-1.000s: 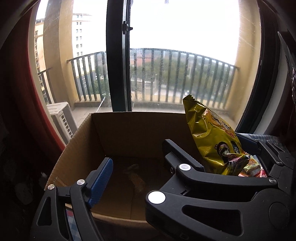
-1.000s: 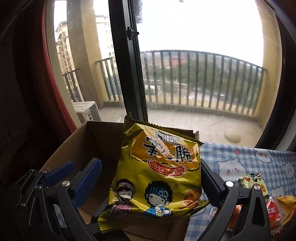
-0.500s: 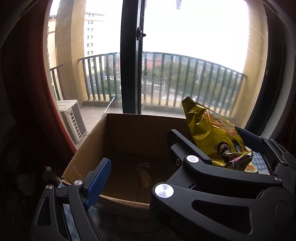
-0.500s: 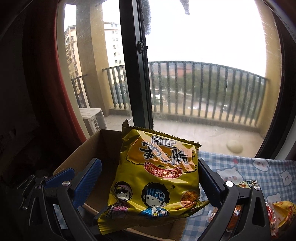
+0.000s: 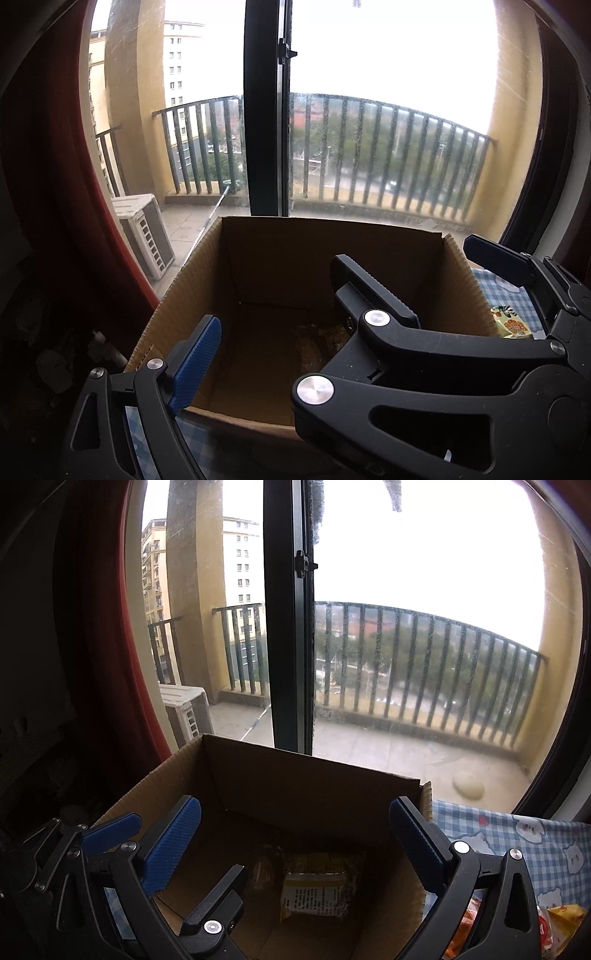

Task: Organize snacks
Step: 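Withdraw both open tools from the box back over the table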

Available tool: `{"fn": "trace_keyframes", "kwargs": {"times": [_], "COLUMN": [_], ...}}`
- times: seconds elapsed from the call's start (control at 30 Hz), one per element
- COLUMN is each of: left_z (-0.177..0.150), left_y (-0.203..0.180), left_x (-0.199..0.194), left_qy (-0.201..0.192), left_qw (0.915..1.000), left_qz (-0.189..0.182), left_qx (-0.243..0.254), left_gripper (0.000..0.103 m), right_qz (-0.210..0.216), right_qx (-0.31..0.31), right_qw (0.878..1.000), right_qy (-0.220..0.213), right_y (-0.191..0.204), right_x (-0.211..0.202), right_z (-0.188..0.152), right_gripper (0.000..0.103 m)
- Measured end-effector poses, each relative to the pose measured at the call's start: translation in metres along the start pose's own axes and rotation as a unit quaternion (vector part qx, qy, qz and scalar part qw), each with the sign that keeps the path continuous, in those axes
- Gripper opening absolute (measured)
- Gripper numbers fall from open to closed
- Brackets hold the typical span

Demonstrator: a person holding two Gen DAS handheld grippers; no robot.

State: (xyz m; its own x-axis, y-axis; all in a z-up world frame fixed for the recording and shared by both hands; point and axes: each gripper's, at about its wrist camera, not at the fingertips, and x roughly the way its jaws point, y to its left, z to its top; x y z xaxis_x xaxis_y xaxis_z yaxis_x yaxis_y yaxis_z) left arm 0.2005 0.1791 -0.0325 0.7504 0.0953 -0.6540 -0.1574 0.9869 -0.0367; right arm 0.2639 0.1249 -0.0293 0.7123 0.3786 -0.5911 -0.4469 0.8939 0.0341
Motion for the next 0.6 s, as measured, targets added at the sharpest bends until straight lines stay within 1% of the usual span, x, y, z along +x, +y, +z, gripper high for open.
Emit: {"fn": "trace_keyframes", "kwargs": {"times": [0.13, 0.27, 0.37, 0.43, 0.53, 0.6], "left_z": [-0.006, -0.014, -0.02, -0.023, -0.033, -0.038], "left_y": [-0.008, -0.02, -0.029, -0.036, -0.047, -0.055], "left_x": [-0.011, -0.026, -0.04, -0.049, -0.065, -0.073], "left_qy": [-0.006, -0.007, -0.023, -0.028, -0.04, -0.039], "left_qw": [0.9999, 0.9996, 0.9991, 0.999, 0.9987, 0.9985], "left_qz": [-0.012, -0.023, -0.032, -0.03, -0.029, -0.033], "left_qx": [0.005, 0.015, 0.017, 0.015, 0.016, 0.018], "left_gripper": [0.086, 0.086, 0.086, 0.086, 0.086, 0.086], "right_qz": [-0.005, -0.023, -0.037, -0.038, -0.051, -0.055], "right_qx": [0.012, 0.007, 0.004, 0.006, 0.006, 0.005], "right_qw": [1.0, 1.0, 0.999, 0.999, 0.999, 0.998], "right_qy": [0.012, 0.002, -0.001, -0.004, -0.01, -0.012], "right_y": [-0.007, -0.011, -0.014, -0.017, -0.024, -0.027], "right_x": [-0.014, -0.038, -0.057, -0.07, -0.087, -0.1], "right_z": [-0.006, -0.015, -0.021, -0.026, -0.033, -0.039], "right_gripper": [0.103, 0.103, 0.103, 0.103, 0.103, 0.103]}}
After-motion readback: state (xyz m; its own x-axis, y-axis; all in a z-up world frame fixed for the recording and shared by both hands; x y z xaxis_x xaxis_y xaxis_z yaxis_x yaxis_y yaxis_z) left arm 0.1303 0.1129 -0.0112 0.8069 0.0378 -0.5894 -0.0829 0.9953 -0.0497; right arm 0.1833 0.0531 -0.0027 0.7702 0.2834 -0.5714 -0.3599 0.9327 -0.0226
